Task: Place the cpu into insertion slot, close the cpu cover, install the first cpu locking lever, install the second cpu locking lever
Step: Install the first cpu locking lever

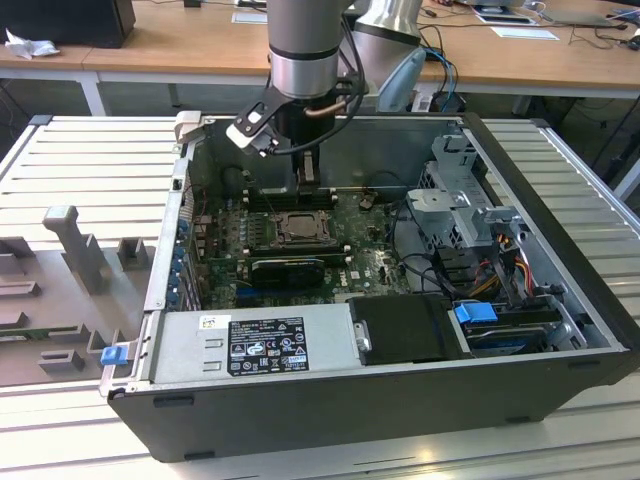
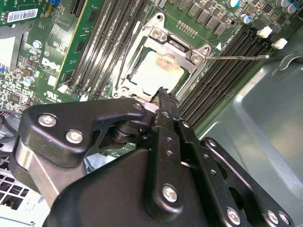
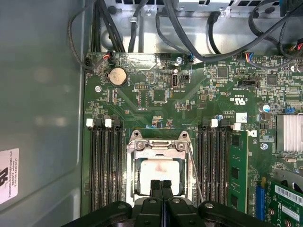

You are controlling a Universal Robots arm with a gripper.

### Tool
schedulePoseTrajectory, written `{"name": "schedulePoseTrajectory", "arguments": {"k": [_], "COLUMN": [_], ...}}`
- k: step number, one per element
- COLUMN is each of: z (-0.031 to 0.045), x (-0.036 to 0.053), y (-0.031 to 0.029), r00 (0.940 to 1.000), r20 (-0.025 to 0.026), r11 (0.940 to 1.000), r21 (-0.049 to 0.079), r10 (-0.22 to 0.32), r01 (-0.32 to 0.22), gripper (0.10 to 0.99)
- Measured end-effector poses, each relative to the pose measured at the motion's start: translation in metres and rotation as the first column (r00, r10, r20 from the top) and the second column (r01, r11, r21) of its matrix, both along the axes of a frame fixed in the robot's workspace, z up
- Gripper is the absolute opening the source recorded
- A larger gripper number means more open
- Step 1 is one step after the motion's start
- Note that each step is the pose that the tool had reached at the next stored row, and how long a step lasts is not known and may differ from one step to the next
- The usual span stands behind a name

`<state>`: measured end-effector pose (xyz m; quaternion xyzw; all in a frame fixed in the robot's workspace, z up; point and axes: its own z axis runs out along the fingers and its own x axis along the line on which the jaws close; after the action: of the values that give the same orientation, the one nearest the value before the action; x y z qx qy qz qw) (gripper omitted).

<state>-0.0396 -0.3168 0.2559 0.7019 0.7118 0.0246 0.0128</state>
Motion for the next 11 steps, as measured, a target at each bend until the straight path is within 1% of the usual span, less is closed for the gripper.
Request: {"name": "schedulePoseTrajectory", "arguments": {"k": [6,11], "z": [0.0027,0.0090], "x": [0.0000,0.0000], "y": [0.0000,0.0000], "r00": [1.0000,1.0000], "r20": [-0.0001,-0.0002], "r11": [1.0000,1.0000], "r21": [0.000,0.000], "r10": [0.000,0.000], "r01": [0.000,0.000], "gripper": [0.106,0.106]}}
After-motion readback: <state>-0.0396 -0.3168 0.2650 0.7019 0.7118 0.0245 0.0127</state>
